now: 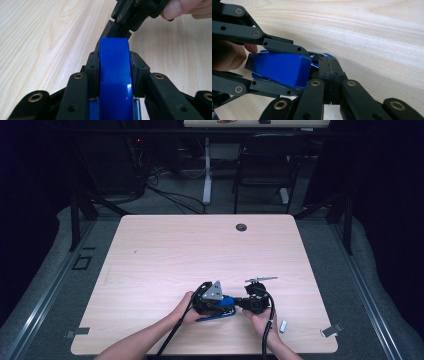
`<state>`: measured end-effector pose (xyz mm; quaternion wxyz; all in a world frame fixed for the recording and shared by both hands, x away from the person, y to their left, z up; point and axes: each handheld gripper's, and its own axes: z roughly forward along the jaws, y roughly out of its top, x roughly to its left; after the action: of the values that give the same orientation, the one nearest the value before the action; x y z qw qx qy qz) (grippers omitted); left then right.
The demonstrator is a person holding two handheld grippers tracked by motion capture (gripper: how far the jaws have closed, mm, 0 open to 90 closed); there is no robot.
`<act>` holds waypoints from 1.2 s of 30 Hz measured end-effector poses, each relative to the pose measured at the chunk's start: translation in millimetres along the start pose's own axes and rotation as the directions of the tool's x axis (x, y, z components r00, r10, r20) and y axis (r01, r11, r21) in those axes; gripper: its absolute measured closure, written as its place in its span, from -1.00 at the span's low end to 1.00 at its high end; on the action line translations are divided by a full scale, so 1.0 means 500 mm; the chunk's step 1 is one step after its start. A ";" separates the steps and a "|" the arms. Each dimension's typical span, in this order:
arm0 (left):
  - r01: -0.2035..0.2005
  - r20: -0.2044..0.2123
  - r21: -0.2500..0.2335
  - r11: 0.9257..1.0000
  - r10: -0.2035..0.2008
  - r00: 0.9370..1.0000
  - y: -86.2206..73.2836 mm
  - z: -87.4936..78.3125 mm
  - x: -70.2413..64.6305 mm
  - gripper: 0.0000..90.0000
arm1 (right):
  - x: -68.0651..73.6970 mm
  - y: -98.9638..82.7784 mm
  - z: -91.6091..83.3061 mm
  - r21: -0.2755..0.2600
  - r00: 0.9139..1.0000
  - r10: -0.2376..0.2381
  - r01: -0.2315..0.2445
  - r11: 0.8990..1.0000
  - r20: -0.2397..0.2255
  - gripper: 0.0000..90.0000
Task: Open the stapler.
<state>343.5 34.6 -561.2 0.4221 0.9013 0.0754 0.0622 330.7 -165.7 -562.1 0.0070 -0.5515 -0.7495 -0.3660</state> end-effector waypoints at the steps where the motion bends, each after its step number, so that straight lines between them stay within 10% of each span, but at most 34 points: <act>1: 0.008 0.004 -0.042 0.999 -0.008 1.000 0.002 -0.011 0.003 0.48 | 0.000 0.000 0.000 0.000 1.000 0.010 -0.010 1.000 -0.004 1.00; 3: -0.011 -0.025 -0.099 0.995 0.009 1.000 0.018 -0.037 0.004 0.48 | -0.006 -0.001 -0.002 -0.004 1.000 0.024 -0.024 1.000 -0.002 1.00; 4: -0.040 -0.044 -0.081 0.996 0.036 0.998 0.027 -0.044 0.006 0.48 | -0.014 -0.005 0.010 0.105 0.999 -0.033 0.030 0.994 0.018 1.00; 5: -0.028 -0.043 -0.100 0.995 0.024 0.999 0.027 -0.051 0.011 0.48 | -0.017 -0.020 0.018 0.031 0.998 0.064 -0.063 0.998 -0.026 1.00; 10: -0.031 -0.024 -0.061 0.998 0.030 0.999 0.010 -0.047 0.015 0.48 | -0.010 -0.010 0.017 0.072 0.999 0.033 -0.032 0.997 -0.014 1.00; 16: -0.042 -0.002 -0.079 0.996 0.042 0.999 0.003 -0.050 0.021 0.47 | -0.016 0.015 -0.015 -0.010 0.998 0.042 -0.043 0.999 -0.048 0.89; 36: -0.046 0.013 -0.068 0.997 0.046 0.999 -0.009 -0.048 0.026 0.47 | -0.004 0.043 -0.008 -0.049 0.993 0.017 -0.023 0.999 -0.117 0.69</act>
<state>351.8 58.3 -548.8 0.4514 0.8884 0.0494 0.0680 347.8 -167.0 -548.6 0.0405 -0.5367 -0.7329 -0.4161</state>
